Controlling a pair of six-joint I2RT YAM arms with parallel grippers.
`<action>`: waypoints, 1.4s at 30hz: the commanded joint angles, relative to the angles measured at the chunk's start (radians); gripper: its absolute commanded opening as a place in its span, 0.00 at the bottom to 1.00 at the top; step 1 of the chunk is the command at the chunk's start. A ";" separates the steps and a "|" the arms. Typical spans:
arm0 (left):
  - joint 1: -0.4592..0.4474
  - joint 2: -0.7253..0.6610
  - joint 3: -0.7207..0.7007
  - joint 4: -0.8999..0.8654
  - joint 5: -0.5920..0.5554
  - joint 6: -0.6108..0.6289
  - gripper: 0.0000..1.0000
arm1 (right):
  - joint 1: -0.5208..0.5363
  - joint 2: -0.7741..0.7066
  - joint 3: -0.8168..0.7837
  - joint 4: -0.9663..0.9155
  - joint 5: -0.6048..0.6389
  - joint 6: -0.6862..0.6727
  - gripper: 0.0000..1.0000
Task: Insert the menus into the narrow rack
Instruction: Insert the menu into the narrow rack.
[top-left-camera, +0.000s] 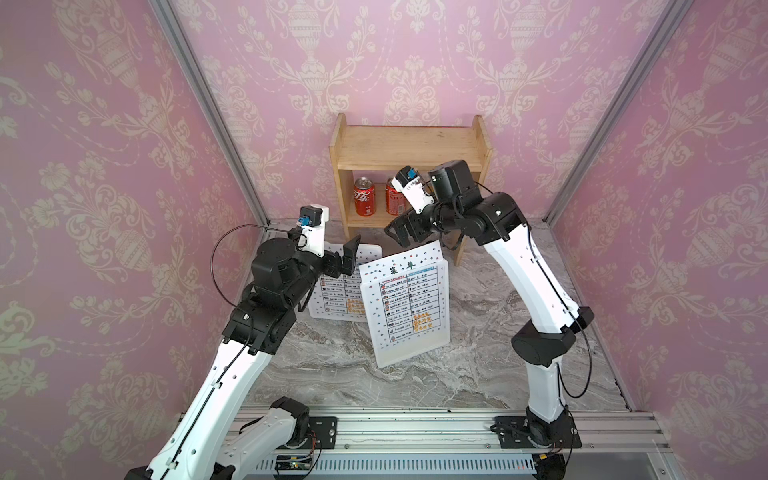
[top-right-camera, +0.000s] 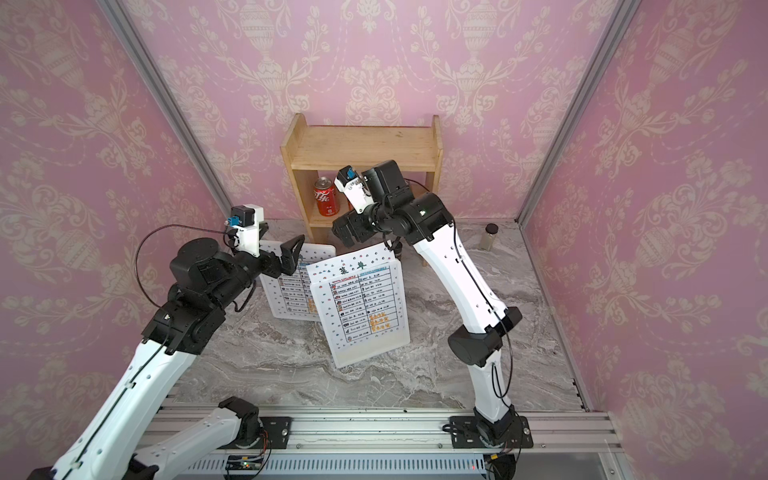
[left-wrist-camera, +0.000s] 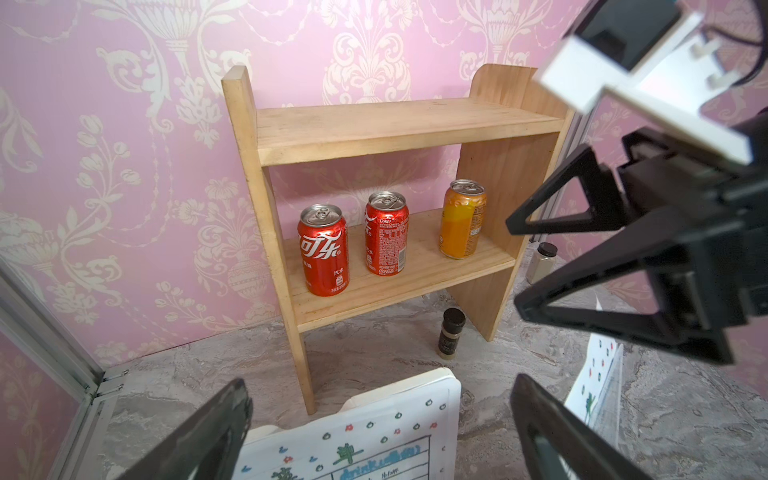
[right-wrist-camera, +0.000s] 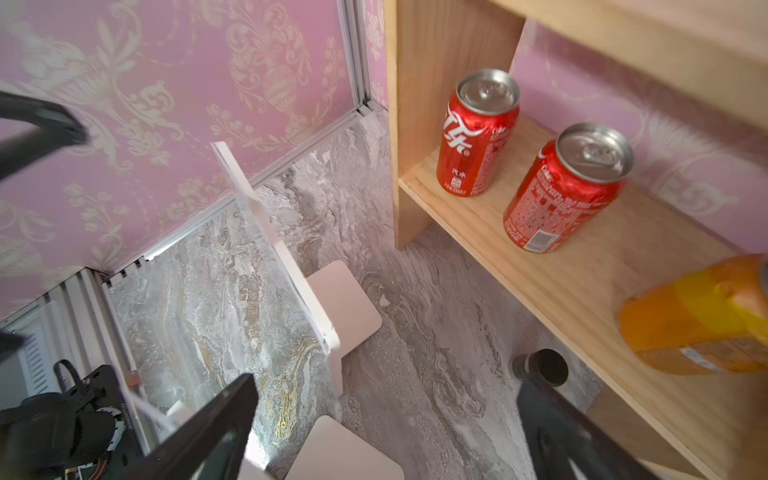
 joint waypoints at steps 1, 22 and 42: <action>0.005 -0.022 -0.013 0.018 -0.039 -0.023 0.99 | 0.014 0.012 -0.002 -0.094 0.072 0.036 1.00; 0.005 -0.065 -0.080 0.012 -0.029 -0.041 0.99 | 0.057 -0.164 -0.435 0.090 0.129 0.045 1.00; 0.006 -0.083 -0.110 0.011 -0.012 -0.044 0.99 | 0.071 -0.264 -0.520 0.186 0.202 0.039 1.00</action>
